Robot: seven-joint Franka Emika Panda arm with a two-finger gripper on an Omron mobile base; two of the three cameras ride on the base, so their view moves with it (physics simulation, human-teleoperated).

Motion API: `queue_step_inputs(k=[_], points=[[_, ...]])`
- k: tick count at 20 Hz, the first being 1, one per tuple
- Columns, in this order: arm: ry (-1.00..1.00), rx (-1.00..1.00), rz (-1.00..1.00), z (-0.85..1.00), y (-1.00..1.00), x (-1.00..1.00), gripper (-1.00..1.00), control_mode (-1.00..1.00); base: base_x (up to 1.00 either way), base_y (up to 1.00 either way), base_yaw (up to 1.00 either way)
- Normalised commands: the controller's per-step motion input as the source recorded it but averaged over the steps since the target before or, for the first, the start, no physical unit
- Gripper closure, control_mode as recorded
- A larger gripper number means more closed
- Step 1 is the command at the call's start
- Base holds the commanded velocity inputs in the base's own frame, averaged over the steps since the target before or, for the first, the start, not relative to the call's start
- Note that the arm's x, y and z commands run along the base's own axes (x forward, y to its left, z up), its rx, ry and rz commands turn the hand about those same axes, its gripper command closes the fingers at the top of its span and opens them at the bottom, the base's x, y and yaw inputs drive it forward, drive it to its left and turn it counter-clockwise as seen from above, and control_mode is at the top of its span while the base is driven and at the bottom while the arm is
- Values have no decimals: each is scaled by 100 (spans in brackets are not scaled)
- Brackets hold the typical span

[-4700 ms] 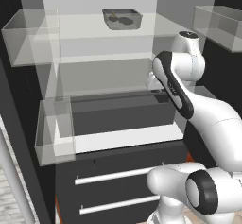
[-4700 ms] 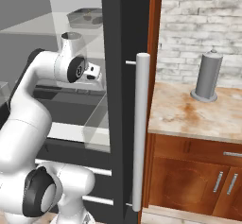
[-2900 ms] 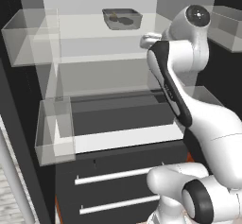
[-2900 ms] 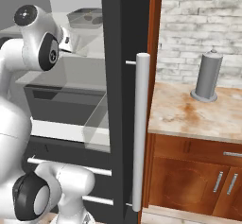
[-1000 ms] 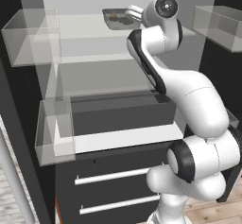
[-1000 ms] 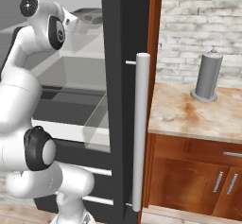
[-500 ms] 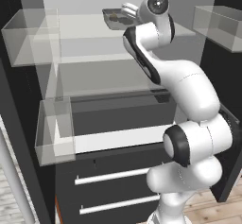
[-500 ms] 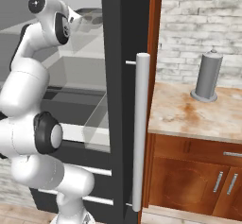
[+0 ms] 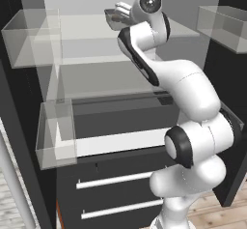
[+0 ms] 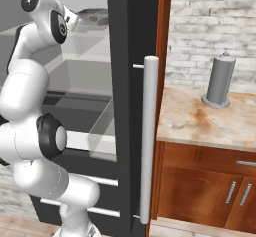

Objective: Place the tupperware containing the steak and garlic meal in the microwave. Close the microwave door and press the start button to reheat the meal.

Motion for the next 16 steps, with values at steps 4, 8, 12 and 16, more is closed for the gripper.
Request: queue_step_inputs(k=[4,8,12,16], points=[[0,0,-7,0,31,0,-100,-100,0,0,0],[0,0,-16,0,21,0,-100,-100,0,0,0],[-1,2,-23,0,11,0,-100,-100,0,0,0],[0,6,-25,0,4,0,-100,-100,0,0,0]])
